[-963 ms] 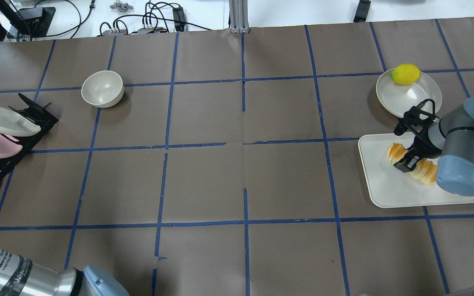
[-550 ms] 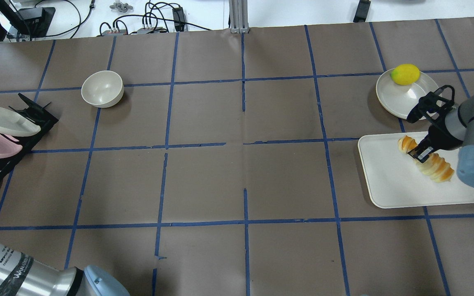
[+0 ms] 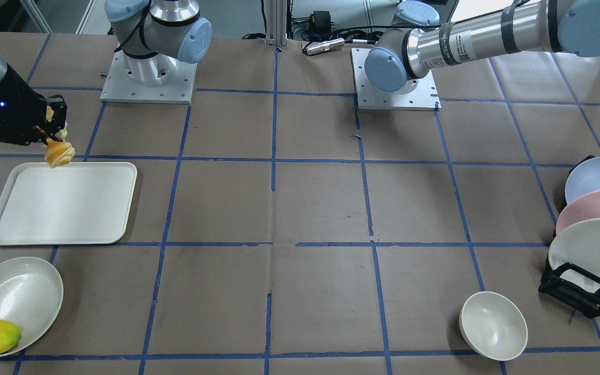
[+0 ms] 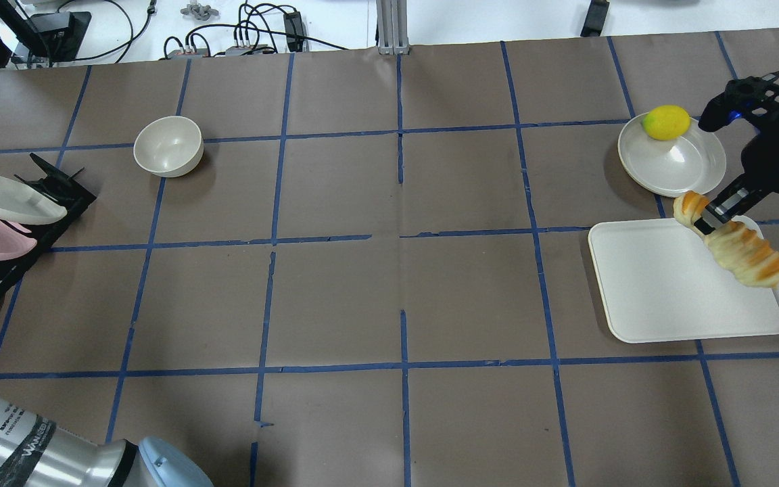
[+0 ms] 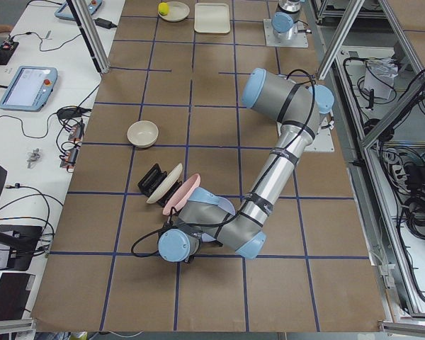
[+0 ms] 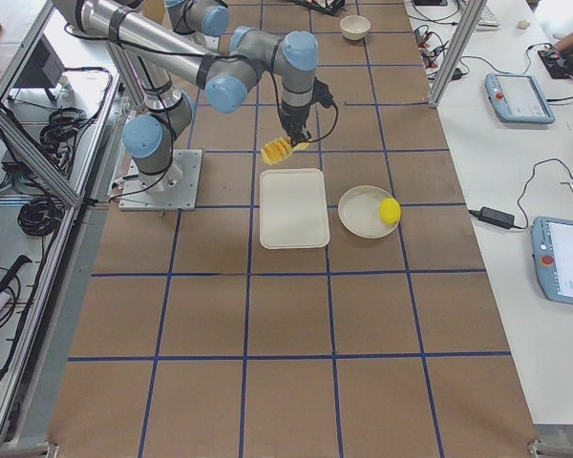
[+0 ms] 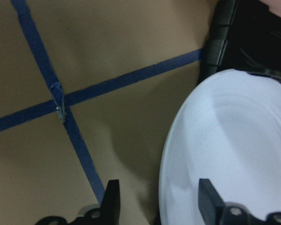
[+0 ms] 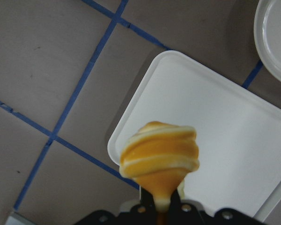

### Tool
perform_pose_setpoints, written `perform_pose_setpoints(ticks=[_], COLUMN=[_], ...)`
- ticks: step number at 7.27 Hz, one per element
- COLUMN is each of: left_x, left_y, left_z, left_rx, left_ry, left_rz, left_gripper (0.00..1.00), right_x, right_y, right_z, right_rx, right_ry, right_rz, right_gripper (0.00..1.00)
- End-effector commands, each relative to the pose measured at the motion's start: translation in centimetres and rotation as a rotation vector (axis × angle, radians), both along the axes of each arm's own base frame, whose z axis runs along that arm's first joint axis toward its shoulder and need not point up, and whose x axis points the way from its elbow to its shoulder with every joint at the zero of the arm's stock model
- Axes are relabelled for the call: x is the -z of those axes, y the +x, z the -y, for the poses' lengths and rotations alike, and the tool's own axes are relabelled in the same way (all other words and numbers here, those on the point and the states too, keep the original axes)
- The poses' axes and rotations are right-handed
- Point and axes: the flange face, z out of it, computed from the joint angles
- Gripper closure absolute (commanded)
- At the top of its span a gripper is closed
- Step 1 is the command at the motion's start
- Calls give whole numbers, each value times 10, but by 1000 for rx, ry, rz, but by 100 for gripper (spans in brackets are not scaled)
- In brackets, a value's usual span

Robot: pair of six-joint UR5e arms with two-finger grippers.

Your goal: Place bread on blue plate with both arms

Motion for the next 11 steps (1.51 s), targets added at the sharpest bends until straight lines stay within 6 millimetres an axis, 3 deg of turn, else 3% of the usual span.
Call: perform_pose_setpoints(ticks=[1, 3, 4, 6, 9, 11], left_x=[5, 3, -1, -24, -20, -18], left_y=[0, 0, 0, -7, -7, -7], left_z=[1, 1, 1, 1, 1, 1], left_rx=[1, -1, -3, 3, 4, 7], left_ry=[3, 5, 4, 2, 9, 12], left_rz=[-6, -6, -4, 5, 2, 2], left_gripper=[60, 76, 78, 78, 83, 84], right_x=[-61, -83, -90, -90, -92, -90], right_y=[59, 156, 180, 182, 184, 181], right_z=[-1, -15, -21, -24, -39, -38], right_rx=[133, 209, 200, 187, 196, 199], right_ry=[82, 50, 32, 35, 71, 74], right_rz=[-12, -79, -94, -84, -62, -73], right_gripper=[92, 92, 93, 92, 90, 90])
